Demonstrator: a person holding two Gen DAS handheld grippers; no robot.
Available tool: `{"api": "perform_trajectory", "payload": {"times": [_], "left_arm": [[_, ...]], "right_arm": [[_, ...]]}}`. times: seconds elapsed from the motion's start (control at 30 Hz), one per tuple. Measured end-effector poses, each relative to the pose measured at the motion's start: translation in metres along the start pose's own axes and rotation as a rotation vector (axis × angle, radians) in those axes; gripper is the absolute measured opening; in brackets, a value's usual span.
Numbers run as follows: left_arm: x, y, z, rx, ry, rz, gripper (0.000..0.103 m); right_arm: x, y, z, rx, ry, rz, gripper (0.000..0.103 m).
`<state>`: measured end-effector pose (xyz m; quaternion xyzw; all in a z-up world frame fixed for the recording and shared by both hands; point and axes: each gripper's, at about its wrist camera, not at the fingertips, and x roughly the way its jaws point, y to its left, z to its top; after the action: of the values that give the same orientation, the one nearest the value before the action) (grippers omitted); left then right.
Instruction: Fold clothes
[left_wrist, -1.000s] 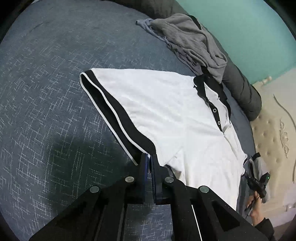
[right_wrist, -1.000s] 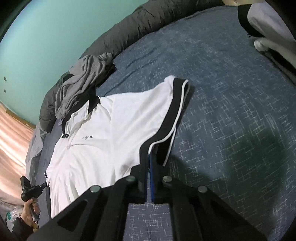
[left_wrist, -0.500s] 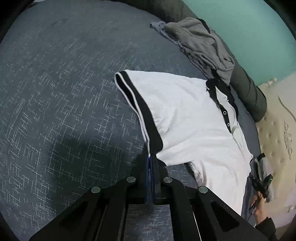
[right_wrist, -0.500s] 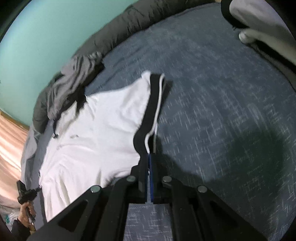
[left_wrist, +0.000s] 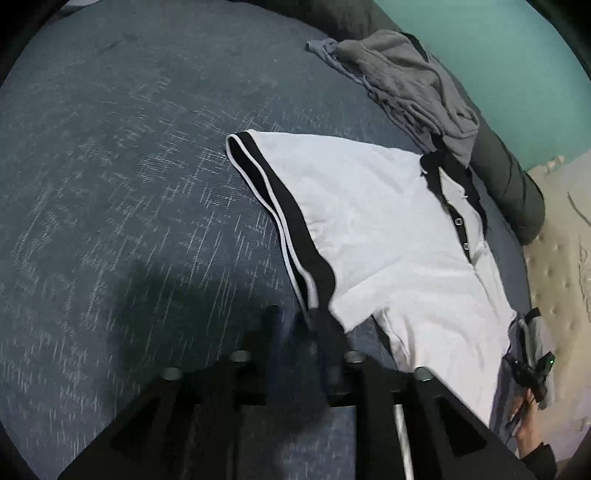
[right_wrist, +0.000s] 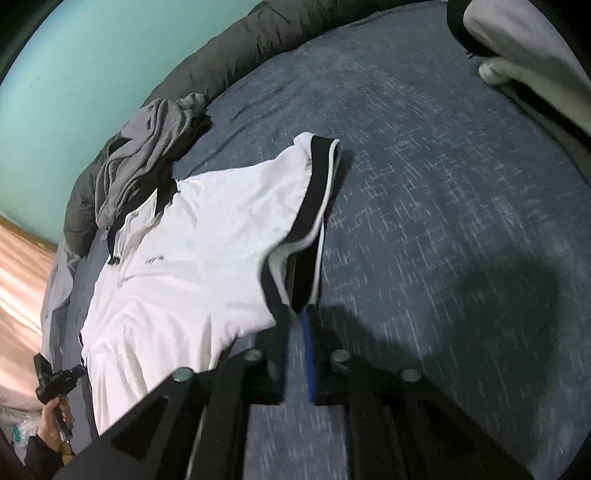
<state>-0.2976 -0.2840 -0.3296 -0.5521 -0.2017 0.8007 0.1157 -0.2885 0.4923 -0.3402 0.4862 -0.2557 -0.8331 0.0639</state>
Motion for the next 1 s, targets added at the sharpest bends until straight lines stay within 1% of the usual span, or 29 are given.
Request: {"api": "perform_trajectory", "payload": {"times": [0.03, 0.07, 0.17, 0.33, 0.37, 0.47, 0.57, 0.63, 0.67, 0.83, 0.93, 1.0], "left_arm": [[-0.005, -0.001, -0.004, 0.005, 0.004, -0.002, 0.029], [-0.011, -0.003, -0.009, 0.017, 0.013, -0.006, 0.029], [-0.026, -0.011, -0.029, 0.065, 0.064, -0.019, 0.029], [-0.048, -0.033, -0.082, 0.179, 0.181, -0.042, 0.031], [-0.051, -0.036, -0.093, 0.194, 0.201, -0.048, 0.032], [-0.058, -0.043, -0.127, 0.244, 0.257, -0.051, 0.032], [-0.063, -0.046, -0.153, 0.267, 0.295, -0.055, 0.033], [-0.066, -0.049, -0.169, 0.282, 0.32, -0.057, 0.043], [-0.067, -0.05, -0.178, 0.289, 0.333, -0.059, 0.044], [-0.072, -0.056, -0.214, 0.326, 0.382, -0.073, 0.045], [-0.072, -0.058, -0.224, 0.332, 0.396, -0.076, 0.046], [-0.071, -0.059, -0.23, 0.336, 0.404, -0.079, 0.046]], "right_arm": [[-0.006, 0.002, -0.005, -0.002, 0.005, 0.009, 0.019], [-0.011, 0.004, -0.01, -0.005, 0.012, 0.019, 0.023], [-0.027, 0.014, -0.03, -0.028, 0.065, 0.056, 0.025], [-0.058, 0.037, -0.084, -0.112, 0.166, 0.081, 0.029], [-0.062, 0.039, -0.094, -0.125, 0.187, 0.082, 0.031], [-0.076, 0.045, -0.122, -0.178, 0.237, 0.073, 0.032], [-0.088, 0.047, -0.149, -0.219, 0.277, 0.06, 0.032], [-0.094, 0.047, -0.167, -0.24, 0.304, 0.051, 0.033], [-0.097, 0.048, -0.174, -0.252, 0.317, 0.044, 0.034], [-0.105, 0.052, -0.21, -0.312, 0.379, 0.029, 0.035], [-0.107, 0.056, -0.225, -0.342, 0.397, 0.03, 0.037], [-0.107, 0.059, -0.232, -0.362, 0.411, 0.026, 0.041]]}}
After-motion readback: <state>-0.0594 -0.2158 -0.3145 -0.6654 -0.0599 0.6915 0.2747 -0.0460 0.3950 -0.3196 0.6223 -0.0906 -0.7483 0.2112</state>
